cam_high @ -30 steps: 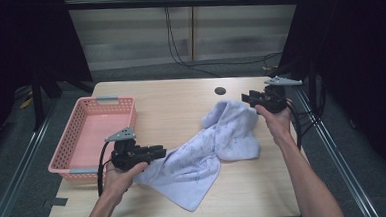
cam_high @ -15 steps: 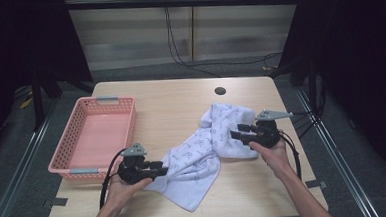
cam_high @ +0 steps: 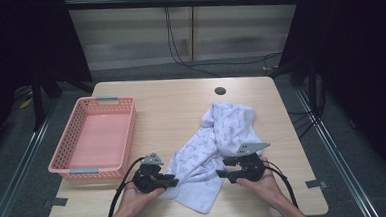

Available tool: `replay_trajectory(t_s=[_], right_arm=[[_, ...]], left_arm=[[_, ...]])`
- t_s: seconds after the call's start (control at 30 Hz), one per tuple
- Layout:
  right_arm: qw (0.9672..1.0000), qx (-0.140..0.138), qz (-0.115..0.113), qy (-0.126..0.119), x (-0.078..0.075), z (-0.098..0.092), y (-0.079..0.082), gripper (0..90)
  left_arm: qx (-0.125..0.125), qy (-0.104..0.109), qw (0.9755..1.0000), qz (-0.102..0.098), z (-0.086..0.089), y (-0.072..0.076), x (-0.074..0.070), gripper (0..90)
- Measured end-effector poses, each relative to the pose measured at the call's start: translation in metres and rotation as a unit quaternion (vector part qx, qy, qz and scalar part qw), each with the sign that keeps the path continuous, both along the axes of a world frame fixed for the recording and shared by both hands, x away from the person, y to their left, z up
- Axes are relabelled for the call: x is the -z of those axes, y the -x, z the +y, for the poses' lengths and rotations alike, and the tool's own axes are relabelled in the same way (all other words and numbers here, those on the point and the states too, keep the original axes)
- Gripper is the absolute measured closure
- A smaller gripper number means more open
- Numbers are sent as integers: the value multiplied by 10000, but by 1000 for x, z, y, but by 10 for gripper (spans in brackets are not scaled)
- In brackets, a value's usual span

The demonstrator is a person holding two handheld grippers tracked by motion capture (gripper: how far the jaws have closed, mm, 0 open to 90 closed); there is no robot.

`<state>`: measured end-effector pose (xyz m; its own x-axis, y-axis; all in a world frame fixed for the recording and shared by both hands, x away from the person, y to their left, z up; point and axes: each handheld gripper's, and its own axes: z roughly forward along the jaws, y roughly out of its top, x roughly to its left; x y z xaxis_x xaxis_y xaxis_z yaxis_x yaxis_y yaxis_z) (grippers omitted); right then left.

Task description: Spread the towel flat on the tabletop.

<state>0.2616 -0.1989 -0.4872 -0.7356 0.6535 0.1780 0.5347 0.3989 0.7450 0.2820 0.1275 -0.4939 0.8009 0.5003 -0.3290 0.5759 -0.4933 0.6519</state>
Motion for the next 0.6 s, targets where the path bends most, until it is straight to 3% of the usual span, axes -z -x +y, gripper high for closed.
replay_trajectory(t_s=[0.13, 0.17, 0.2, 0.23, 0.33, 0.37, 0.4, 0.47, 0.5, 0.53, 0.6], right_arm=[[9997, 13, 55, 221, 10, -4, 2, 442], [9997, 13, 55, 221, 10, -4, 2, 442], [9987, 92, -51, 489, 14, -8, 0, 441], [9984, 115, -114, 539, 14, -9, -1, 440], [9965, 177, -309, 752, 14, -13, -3, 593], [9965, 177, -309, 752, 14, -13, -3, 593], [9963, 327, -300, 732, 14, -21, -8, 750], [9963, 394, -250, 718, 14, -30, -14, 788], [9963, 394, -250, 718, 14, -30, -14, 788], [9960, 471, -208, 735, 14, -44, -19, 796], [9958, 550, -171, 706, 14, -57, -21, 803]], left_arm=[[104, 172, 9998, 67, -27, -2, 3, 747], [104, 172, 9998, 67, -27, -2, 3, 746], [173, 253, 9995, 110, -33, -4, 4, 744], [204, 363, 9989, 208, -42, -8, 6, 742], [266, 456, 9983, 232, -56, -15, 8, 746], [266, 456, 9983, 232, -56, -15, 8, 757], [296, 510, 9979, 250, -60, -19, 7, 777], [324, 751, 9964, 222, -58, -23, 1, 811], [324, 751, 9964, 222, -58, -23, 1, 816], [262, 963, 9950, 102, -54, -25, -8, 825], [167, 1285, 9915, 147, -45, -28, -14, 834]])
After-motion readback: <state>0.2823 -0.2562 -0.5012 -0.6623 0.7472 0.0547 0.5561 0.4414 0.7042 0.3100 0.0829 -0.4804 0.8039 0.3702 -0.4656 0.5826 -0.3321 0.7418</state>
